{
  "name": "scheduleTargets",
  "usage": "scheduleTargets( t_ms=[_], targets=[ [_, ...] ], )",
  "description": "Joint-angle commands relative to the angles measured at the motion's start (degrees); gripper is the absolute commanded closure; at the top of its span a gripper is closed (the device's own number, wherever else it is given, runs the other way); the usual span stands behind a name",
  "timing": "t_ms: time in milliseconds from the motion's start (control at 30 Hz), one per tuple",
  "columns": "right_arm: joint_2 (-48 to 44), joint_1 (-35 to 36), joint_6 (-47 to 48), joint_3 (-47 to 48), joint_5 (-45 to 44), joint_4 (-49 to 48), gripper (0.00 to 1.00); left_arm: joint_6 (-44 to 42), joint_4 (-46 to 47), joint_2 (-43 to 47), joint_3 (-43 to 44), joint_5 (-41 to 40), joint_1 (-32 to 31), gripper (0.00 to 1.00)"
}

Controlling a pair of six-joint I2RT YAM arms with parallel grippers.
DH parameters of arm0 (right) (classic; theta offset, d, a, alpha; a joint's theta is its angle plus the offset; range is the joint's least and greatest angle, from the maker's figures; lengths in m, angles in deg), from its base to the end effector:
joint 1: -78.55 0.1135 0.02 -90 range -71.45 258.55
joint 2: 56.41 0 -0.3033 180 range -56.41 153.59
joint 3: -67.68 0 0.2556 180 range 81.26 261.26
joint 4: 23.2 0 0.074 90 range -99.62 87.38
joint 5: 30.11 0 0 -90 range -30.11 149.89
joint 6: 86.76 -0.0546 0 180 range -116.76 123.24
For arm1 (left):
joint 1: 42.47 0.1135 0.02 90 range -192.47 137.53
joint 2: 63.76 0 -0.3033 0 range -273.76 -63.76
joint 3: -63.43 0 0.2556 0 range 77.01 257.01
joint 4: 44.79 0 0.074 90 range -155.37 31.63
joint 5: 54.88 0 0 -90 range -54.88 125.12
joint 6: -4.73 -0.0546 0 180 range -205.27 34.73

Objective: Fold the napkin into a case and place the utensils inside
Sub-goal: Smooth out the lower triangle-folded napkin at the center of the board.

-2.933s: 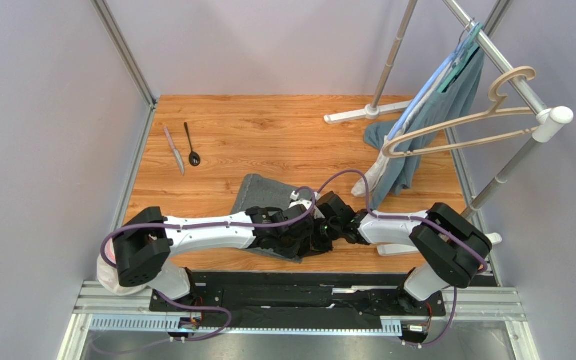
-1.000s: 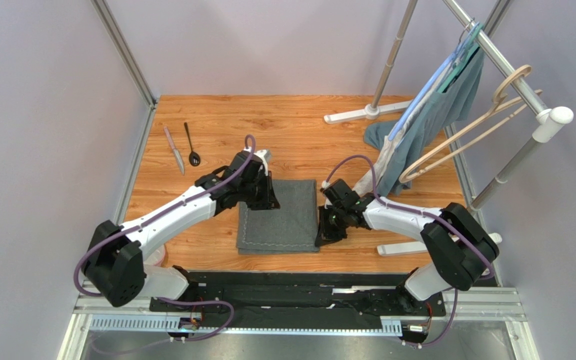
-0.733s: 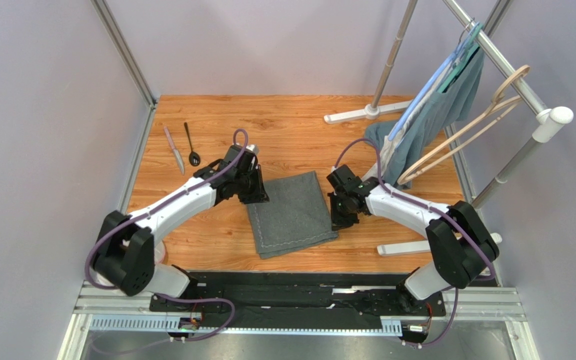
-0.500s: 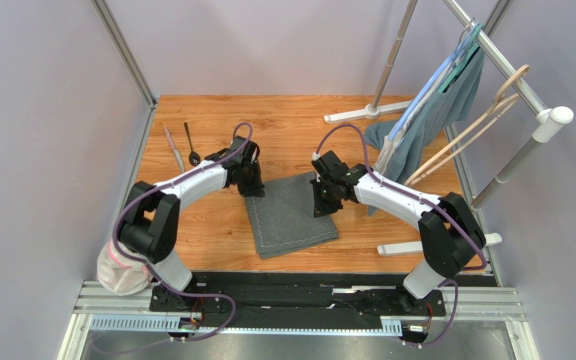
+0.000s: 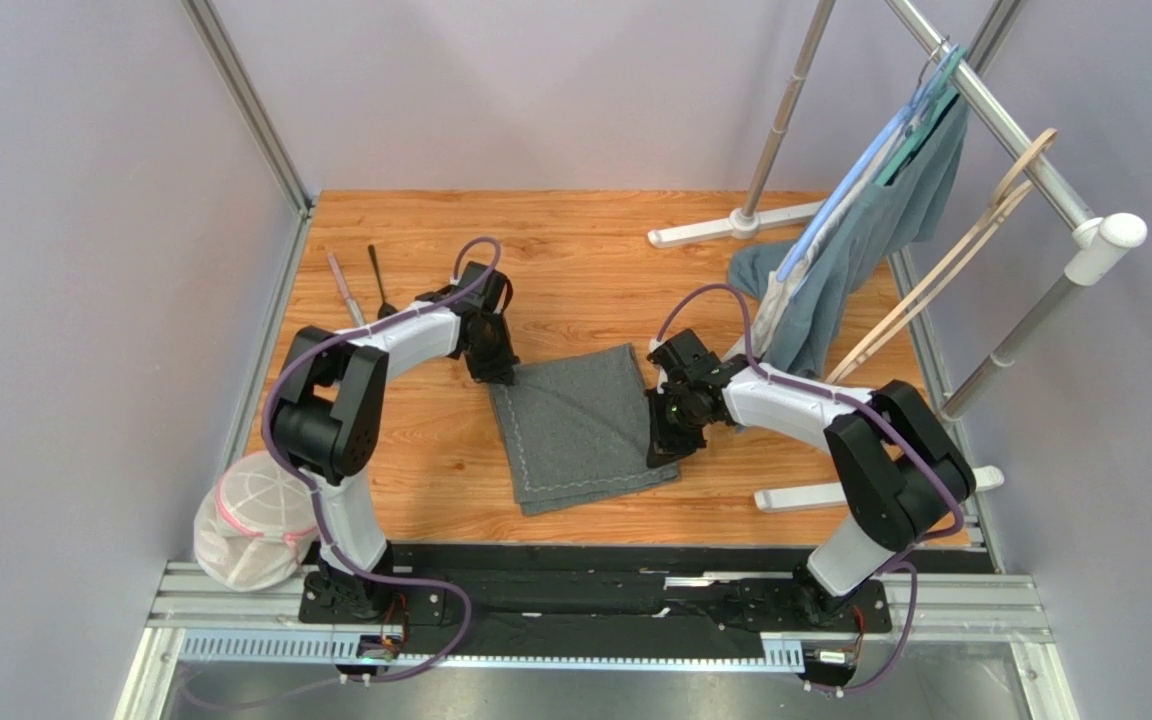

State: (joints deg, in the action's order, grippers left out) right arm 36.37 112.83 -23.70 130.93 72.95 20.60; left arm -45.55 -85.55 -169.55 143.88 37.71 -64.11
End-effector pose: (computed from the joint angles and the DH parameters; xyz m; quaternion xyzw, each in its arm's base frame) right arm 0.2356 0.1756 0.1686 -0.0794 0.9799 0.1702 0.0667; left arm 0.3575 -0.1445 0.1784 -0.1491 0.9667 -0.1246 0.1667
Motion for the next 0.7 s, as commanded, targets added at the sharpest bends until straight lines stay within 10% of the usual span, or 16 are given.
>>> scheduleTargets(
  t_ms=[0,267,667],
  targets=[
    [3.9,-1.0,3.1,-2.9,-6.3,-0.5,1.0,-1.1,-0.2,-1.8,1.7,-0.5,1.9,1.0],
    [0.4,-1.0,2.9,-1.3,-2.3,0.6,1.0,-2.5,-0.3,7.9,0.4,1.3,2.6,0.99],
    [-5.4,-1.0,2.9,-2.9,-6.8,3.2,1.0,-2.4,-2.4,-3.3,2.9,1.1,3.4,1.0]
  ],
)
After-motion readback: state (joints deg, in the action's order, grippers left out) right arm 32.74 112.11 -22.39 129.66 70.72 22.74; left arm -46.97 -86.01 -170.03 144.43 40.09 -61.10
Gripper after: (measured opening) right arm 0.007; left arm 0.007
